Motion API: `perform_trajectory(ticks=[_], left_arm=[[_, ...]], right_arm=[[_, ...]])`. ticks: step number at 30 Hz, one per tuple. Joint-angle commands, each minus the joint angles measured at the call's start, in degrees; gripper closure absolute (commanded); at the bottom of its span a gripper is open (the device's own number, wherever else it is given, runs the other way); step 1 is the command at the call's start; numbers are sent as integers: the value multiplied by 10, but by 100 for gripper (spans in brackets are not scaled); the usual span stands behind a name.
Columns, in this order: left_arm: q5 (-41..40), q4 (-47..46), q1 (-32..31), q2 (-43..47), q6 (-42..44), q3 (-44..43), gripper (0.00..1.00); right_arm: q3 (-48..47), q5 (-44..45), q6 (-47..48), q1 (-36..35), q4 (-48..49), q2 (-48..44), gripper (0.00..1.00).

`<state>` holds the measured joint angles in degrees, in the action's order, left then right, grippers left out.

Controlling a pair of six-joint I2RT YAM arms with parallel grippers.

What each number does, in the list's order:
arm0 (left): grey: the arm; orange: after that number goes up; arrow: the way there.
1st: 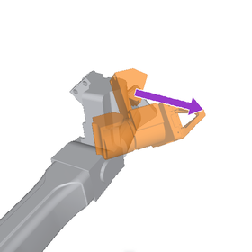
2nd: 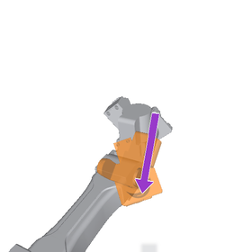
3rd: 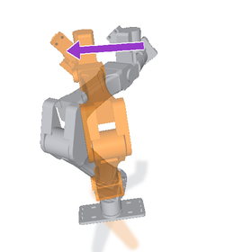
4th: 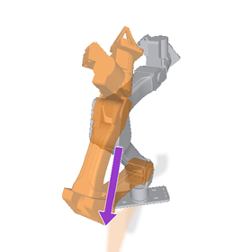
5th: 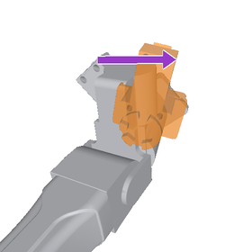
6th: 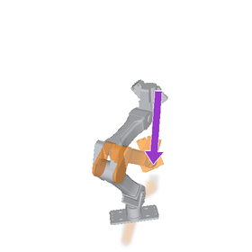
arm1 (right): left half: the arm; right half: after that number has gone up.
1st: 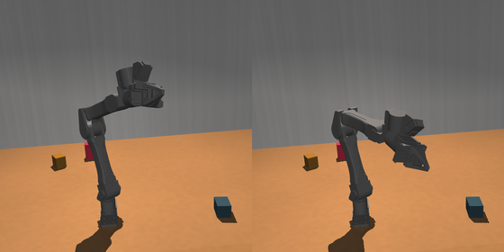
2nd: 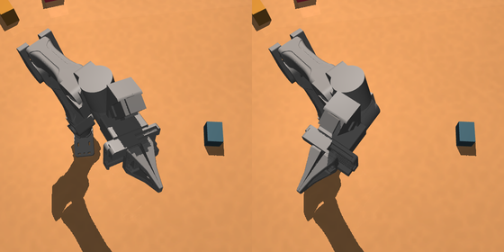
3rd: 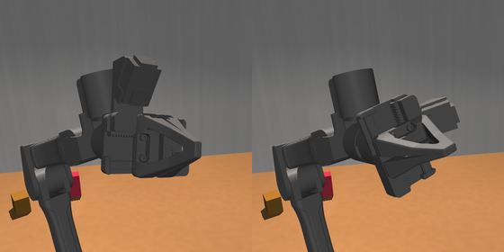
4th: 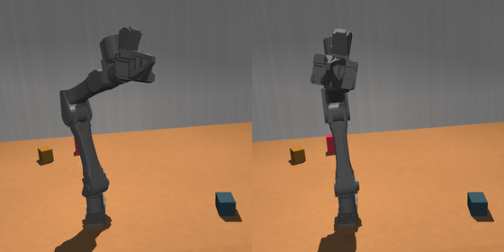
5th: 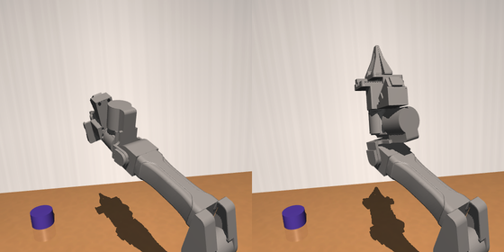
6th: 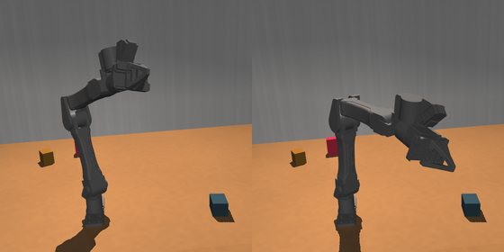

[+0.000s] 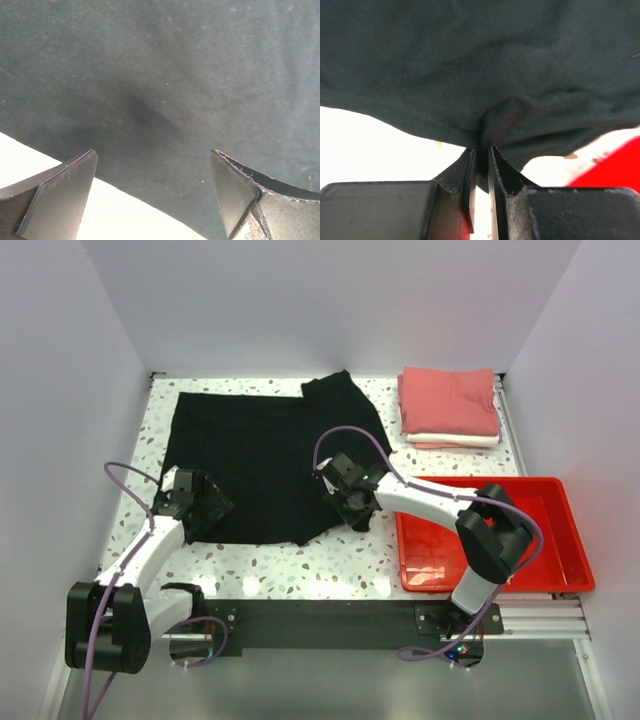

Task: Fold and stack the t-shirts
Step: Flatten the tshirt out

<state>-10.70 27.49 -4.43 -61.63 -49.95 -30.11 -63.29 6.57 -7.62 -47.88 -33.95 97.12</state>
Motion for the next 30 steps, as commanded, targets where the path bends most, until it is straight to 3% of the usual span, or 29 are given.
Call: perform_trajectory(ticks=[1, 10, 17, 18, 20, 21, 23, 24, 25, 26, 30], left_arm=[[-22, -5, 0, -11, 1, -21, 0], [-65, 5, 6, -52, -7, -75, 0], [-77, 14, 14, -67, -11, -116, 0], [-78, 16, 16, -67, -14, -116, 0], [-83, 20, 20, -67, -15, -113, 0], [-85, 21, 24, -67, -17, -113, 0], [-92, 31, 28, -67, -19, -110, 0], [-93, 34, 30, -65, -21, -109, 0], [-94, 35, 31, -63, -23, -108, 0], [-97, 37, 31, -62, -25, -103, 0], [-111, 28, 39, -51, -37, -84, 0]], right_arm=[[-80, 6, 10, 1, -60, -35, 89], [-307, 7, 69, 37, -117, 131, 88], [-576, -13, 146, 68, -111, 315, 80], [-596, -9, 156, 74, -107, 331, 69], [-632, 0, 177, 74, -87, 367, 66], [-639, 12, 178, 74, -80, 376, 54], [-666, 31, 181, 74, -83, 382, 45], [-669, 32, 180, 75, -87, 377, 27], [-666, 31, 179, 75, -86, 368, 18], [-644, 32, 175, 75, -78, 353, 1], [-509, 14, 118, 74, -13, 221, 1]])
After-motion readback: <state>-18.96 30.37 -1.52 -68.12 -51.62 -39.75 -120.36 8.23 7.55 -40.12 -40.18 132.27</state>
